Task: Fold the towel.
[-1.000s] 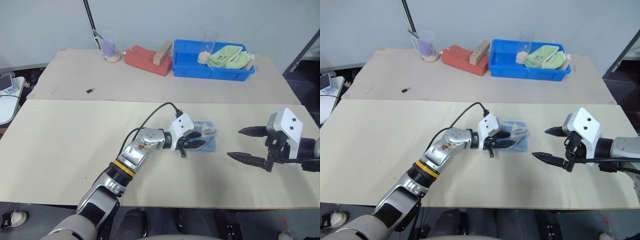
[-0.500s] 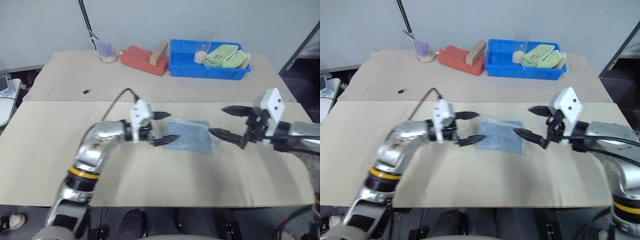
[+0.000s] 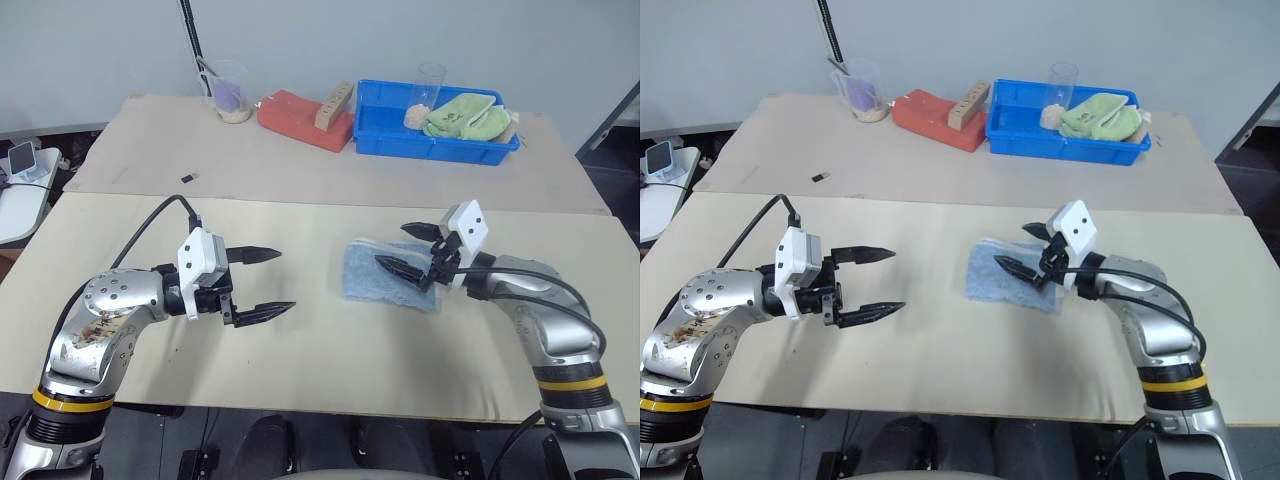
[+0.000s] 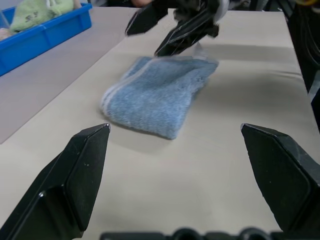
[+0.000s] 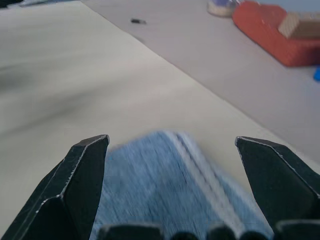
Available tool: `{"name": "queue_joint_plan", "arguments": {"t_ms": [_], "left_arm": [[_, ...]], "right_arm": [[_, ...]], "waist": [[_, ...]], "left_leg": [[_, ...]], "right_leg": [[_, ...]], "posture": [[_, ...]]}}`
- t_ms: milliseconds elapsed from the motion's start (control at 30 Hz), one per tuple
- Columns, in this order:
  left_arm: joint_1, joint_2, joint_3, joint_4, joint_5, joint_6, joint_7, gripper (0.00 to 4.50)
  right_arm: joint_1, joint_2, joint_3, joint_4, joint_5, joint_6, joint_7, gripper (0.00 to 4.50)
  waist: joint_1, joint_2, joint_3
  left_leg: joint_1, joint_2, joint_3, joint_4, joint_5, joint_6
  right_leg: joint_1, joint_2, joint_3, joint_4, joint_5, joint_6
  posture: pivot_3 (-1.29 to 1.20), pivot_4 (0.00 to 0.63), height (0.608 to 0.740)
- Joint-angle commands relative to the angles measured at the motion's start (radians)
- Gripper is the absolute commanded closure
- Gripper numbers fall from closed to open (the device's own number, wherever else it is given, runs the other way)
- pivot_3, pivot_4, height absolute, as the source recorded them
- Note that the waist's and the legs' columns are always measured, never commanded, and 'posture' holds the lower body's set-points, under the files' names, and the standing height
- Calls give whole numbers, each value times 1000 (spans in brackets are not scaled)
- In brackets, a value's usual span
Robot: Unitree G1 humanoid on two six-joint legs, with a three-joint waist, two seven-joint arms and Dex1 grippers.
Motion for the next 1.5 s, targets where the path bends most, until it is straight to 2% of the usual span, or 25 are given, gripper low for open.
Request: {"name": "queue_joint_plan", "arguments": {"t_ms": [33, 267, 533, 800, 1167, 1200, 1300, 1400, 1500], "left_arm": [[0, -4, 13, -28, -15, -21, 5, 19], [6, -11, -3, -33, -8, -32, 1, 19], [-2, -26, -28, -54, -6, -18, 23, 19], [-17, -33, -35, -60, -8, -11, 51, 19], [-59, -72, -67, -47, -17, 46, 110, 19], [-59, -75, -75, -46, -20, 52, 106, 4], [-59, -83, -90, -39, -22, 59, 96, 789], [-65, -94, -104, -22, -13, 49, 83, 2331], [-79, -108, -113, -3, -4, 41, 81, 3689]], "right_arm": [[-6, 19, 19, 88, -55, -116, 10, 0], [-54, 64, 65, 225, -108, -197, 42, 0], [-69, 83, 117, 318, -156, -73, 37, 0], [-86, 92, 37, 218, -106, -108, 13, 0], [-36, 65, -52, -6, -16, -13, -7, 0], [-27, 65, -60, -23, -12, -9, -17, 257], [7, 53, -78, -72, 3, 7, -23, 1131], [41, 38, -85, -107, 8, 12, -23, 2276], [61, 27, -88, -125, 12, 13, -28, 3252]], "waist": [[-5, 0, 0], [-19, 0, 0], [-17, 0, 0], [-17, 0, 0], [-14, 0, 0], [-14, 0, 0], [-15, 0, 0], [-15, 0, 0], [-15, 0, 0]], "left_leg": [[0, 0, 0, 0, 0, 0], [0, 0, -1, 0, 0, 0], [1, 1, -1, 0, 0, 0], [3, 1, -1, 0, 0, 0], [1, 1, -1, 0, 0, 0], [1, 1, -1, 0, 0, 0], [1, 1, -1, 0, 0, 0], [1, 0, -1, 0, 0, 0], [1, 0, -1, 0, 0, 0]], "right_leg": [[0, 0, 0, 0, 0, 0], [0, 0, 0, 0, 0, -1], [0, 0, 0, 1, 0, -1], [2, 0, 1, 2, 0, -1], [1, -1, 1, 2, 0, 0], [1, -1, 1, 2, 0, 0], [1, -1, 1, 2, 0, 0], [1, 0, 1, 1, 0, 0], [1, -1, 1, 1, 0, 0]], "posture": [[0, 150, 717], [0, 150, 717], [0, 150, 717], [0, 150, 717], [0, 150, 717], [0, 150, 717], [0, 150, 717], [0, 150, 717], [0, 150, 717]]}}
